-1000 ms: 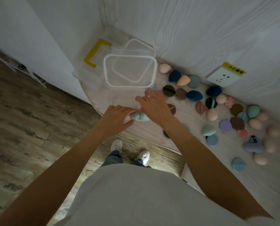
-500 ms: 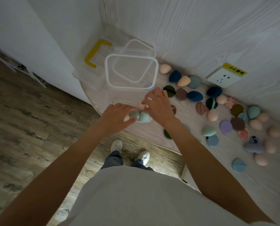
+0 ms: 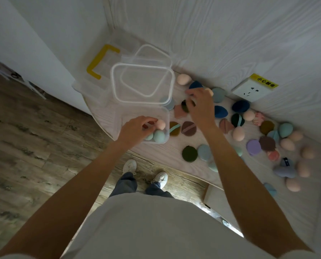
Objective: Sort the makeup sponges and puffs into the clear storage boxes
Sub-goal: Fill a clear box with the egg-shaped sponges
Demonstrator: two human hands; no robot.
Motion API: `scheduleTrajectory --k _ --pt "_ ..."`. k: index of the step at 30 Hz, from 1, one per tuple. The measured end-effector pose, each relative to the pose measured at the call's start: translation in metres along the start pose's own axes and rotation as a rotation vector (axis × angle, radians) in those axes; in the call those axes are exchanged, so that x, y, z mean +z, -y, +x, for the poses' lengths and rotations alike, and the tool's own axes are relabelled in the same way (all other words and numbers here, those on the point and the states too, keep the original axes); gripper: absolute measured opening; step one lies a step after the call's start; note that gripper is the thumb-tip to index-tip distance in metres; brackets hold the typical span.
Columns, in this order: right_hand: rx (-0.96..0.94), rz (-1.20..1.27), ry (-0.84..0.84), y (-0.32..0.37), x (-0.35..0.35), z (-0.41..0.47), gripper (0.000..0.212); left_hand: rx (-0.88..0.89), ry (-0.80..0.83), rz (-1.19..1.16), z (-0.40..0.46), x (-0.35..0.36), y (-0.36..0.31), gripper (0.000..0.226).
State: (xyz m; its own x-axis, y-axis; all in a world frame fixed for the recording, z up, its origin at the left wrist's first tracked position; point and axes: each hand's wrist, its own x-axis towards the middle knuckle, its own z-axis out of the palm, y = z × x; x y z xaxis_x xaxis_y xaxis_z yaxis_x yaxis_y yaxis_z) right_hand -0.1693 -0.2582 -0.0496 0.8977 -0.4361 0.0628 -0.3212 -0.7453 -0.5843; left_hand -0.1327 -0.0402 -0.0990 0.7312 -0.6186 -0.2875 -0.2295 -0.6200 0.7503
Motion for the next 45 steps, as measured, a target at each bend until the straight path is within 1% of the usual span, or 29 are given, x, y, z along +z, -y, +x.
scheduleTrajectory --k 2,5,8,10,12,14,16,17,19,21,24,26,28,29,31,32,34,36,39,40,42,45 --pt "-0.045 -0.135 0.058 -0.011 -0.002 0.025 0.028 0.015 -0.009 0.008 0.000 0.000 0.000 0.025" --pt "-0.108 -0.290 0.209 -0.019 0.011 0.057 0.041 0.012 0.006 -0.009 -0.002 0.000 0.000 0.025" --pt "-0.108 -0.465 0.288 -0.023 0.027 0.077 0.049 0.004 0.012 -0.021 -0.002 0.000 0.002 0.027" --pt "-0.079 -0.601 0.289 -0.028 0.033 0.084 0.050 0.012 0.022 -0.007 -0.002 0.000 0.002 0.029" --pt "-0.082 -0.650 0.234 -0.028 0.036 0.085 0.046 0.023 0.027 0.003 -0.002 0.000 0.002 0.031" --pt "-0.067 -0.547 0.096 -0.024 0.029 0.072 0.039 0.032 0.033 0.001 -0.002 0.000 0.002 0.030" --pt "-0.014 -0.311 -0.036 -0.017 0.016 0.047 0.036 0.042 0.022 0.009 -0.003 0.000 0.001 0.032" --pt "0.031 -0.161 -0.054 -0.011 0.008 0.031 0.036 0.042 0.024 0.014 -0.003 0.000 0.000 0.035" --pt "0.090 0.160 -0.009 0.009 -0.002 0.000 0.032 0.043 0.034 0.033 -0.004 0.000 0.000 0.039" --pt "0.059 0.384 0.102 0.032 -0.002 -0.024 0.031 0.044 0.036 0.068 -0.005 -0.002 -0.001 0.038" --pt "-0.020 0.466 0.290 0.052 0.017 -0.037 0.037 0.050 0.026 0.139 -0.006 -0.003 -0.003 0.042" --pt "0.017 0.483 0.351 0.055 0.028 -0.038 0.041 0.067 0.034 0.218 -0.009 -0.003 -0.002 0.040" --pt "0.038 0.440 0.360 0.051 0.035 -0.038 0.041 0.093 0.006 0.317 -0.013 -0.004 -0.002 0.038" --pt "0.034 0.422 0.353 0.049 0.037 -0.038 0.039 0.105 -0.033 0.377 -0.015 -0.005 -0.003 0.039" --pt "-0.013 0.368 0.363 0.047 0.040 -0.036 0.034 0.126 -0.131 0.477 -0.022 -0.008 -0.002 0.048" --pt "-0.067 0.286 0.384 0.048 0.042 -0.035 0.032 0.131 -0.172 0.505 -0.026 -0.009 -0.001 0.049" --pt "-0.191 0.038 0.434 0.049 0.044 -0.034 0.030 0.140 -0.207 0.523 -0.034 -0.012 0.005 0.044" --pt "-0.284 -0.154 0.485 0.051 0.047 -0.034 0.034 0.171 -0.187 0.505 -0.037 -0.015 0.012 0.041" --pt "-0.378 -0.272 0.571 0.052 0.049 -0.038 0.043 0.233 -0.111 0.482 -0.036 -0.019 0.015 0.042" --pt "-0.386 -0.282 0.581 0.052 0.049 -0.039 0.045 0.241 -0.073 0.480 -0.034 -0.021 0.015 0.042" --pt "-0.375 -0.258 0.542 0.051 0.050 -0.041 0.044 0.226 -0.009 0.472 -0.030 -0.024 0.013 0.042" --pt "-0.304 -0.211 0.458 0.052 0.054 -0.042 0.029 0.141 0.034 0.398 -0.022 -0.024 0.009 0.040"
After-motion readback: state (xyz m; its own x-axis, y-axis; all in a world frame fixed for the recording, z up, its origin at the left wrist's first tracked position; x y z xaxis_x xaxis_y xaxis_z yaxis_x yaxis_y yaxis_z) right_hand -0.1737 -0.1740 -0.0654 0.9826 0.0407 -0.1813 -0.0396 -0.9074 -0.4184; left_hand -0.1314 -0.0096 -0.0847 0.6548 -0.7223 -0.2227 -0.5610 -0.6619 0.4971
